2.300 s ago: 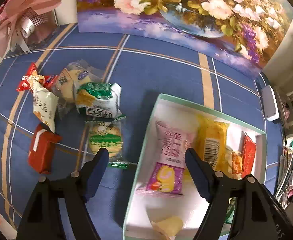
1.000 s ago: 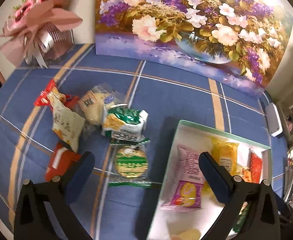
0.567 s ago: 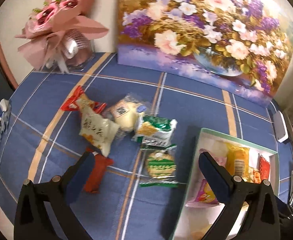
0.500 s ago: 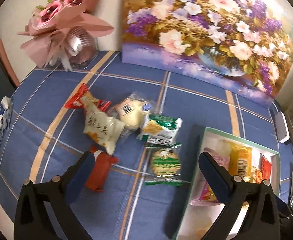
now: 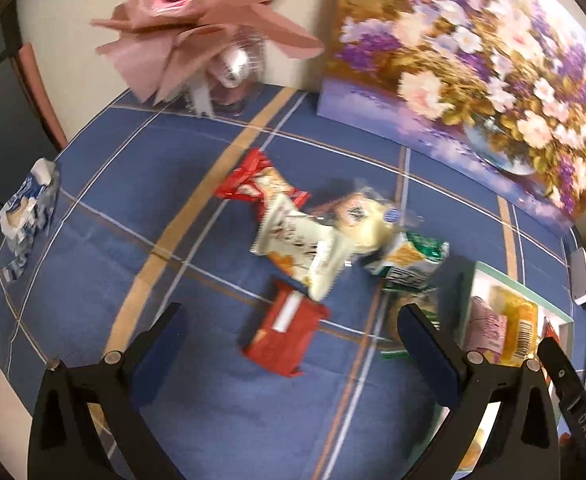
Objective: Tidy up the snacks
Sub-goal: 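Move both tools back to the pile, left toward the red-brown packet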
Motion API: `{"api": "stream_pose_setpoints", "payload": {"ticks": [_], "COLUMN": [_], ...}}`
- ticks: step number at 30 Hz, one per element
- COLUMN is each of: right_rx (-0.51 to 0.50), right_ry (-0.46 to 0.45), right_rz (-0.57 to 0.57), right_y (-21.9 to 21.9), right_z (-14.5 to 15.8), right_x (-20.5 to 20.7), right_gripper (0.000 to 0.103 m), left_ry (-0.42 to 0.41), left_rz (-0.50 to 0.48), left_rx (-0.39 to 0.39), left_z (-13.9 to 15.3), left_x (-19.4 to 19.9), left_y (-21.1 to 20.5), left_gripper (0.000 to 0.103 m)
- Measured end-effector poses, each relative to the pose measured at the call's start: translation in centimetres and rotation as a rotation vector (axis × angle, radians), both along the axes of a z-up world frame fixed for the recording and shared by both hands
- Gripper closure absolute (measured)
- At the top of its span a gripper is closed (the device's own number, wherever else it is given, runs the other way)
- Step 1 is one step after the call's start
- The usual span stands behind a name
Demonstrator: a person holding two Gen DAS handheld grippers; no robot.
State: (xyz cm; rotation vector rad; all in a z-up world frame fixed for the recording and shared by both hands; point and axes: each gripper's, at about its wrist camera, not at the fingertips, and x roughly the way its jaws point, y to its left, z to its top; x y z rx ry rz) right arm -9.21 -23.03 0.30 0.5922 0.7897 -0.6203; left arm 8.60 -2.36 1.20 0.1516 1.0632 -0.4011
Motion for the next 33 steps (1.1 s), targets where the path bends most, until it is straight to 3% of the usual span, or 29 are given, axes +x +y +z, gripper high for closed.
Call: {"api": "stream_pose_setpoints", "payload": {"ticks": [10,15,20,27,33], "right_rx": [-0.060,-0.050,-0.051,-0.071,0.016], "right_ry": [0.014,0.035,0.100,0.189,0.245], "right_rz": [0.210,0.244,0.302,0.297,0.309], "right_y": [6.5,8.1,8.9,7.8,5.3], "right_z": [-0.1,-1.1,-2.4,-2.8,-2.0], "right_x": [5.4,6.7,8.0,8.6,9.7], "right_gripper": [0.000,0.000,0.000,0.000,0.000], "left_ry": [0.088,0.132,0.177,0.209,0.230], "left_rz": [0.162,0.205,0.196,0.171,0.157], "left_rx": [-0.063,-0.064,-0.057,-0.057,-0.058], "left_z": [-0.8,-2.1,-3.6,-4.7,-5.3], "left_x": [3.3,4.2,4.3,4.4,4.6], "left_y": [6.2,7.3,6.6,5.7,5.1], "left_gripper": [0.000,0.000,0.000,0.000,0.000]}}
